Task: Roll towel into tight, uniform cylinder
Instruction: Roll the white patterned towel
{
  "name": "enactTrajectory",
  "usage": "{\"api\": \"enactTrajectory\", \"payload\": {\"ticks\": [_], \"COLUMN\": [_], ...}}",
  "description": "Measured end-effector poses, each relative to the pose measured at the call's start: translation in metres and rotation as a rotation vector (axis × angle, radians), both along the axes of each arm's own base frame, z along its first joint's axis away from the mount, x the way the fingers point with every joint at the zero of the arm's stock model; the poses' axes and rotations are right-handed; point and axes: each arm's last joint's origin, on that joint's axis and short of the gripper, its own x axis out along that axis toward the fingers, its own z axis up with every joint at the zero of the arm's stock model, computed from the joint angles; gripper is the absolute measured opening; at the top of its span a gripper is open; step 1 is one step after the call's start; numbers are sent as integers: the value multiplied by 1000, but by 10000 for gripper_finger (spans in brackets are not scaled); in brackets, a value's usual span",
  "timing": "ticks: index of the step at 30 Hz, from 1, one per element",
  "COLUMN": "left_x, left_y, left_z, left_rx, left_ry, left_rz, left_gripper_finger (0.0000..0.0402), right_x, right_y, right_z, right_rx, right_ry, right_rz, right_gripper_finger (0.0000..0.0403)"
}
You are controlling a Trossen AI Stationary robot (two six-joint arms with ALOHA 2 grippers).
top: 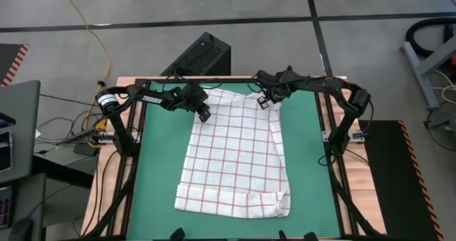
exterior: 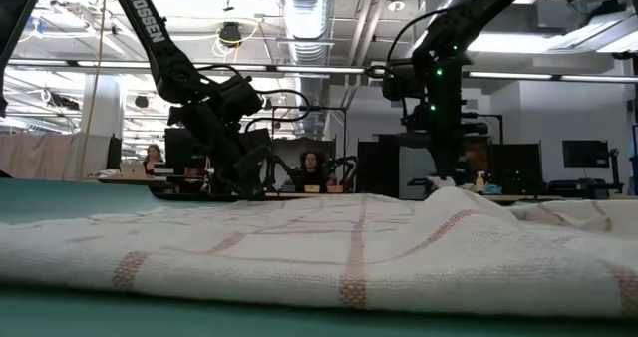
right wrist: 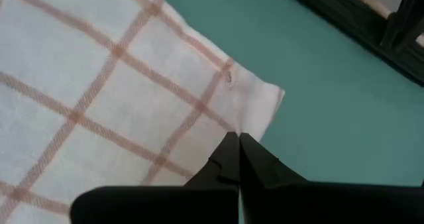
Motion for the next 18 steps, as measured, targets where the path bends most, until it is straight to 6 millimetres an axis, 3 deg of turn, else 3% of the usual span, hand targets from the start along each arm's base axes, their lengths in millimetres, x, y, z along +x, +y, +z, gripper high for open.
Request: {"api": "enactTrajectory", "payload": {"ticks": [18], "left_x": [0], "left_y": [0], "left_z": [-1], "left_rx": [-3], "left_ry": [4], "left_rz": [0], "left_gripper_finger": [0], "right_x": [-29], "right_y": [-3], "right_z": [-20], "right_rx": [25], "right_ry": [139], "right_rz": [-157], "right_gripper_finger": [37]}}
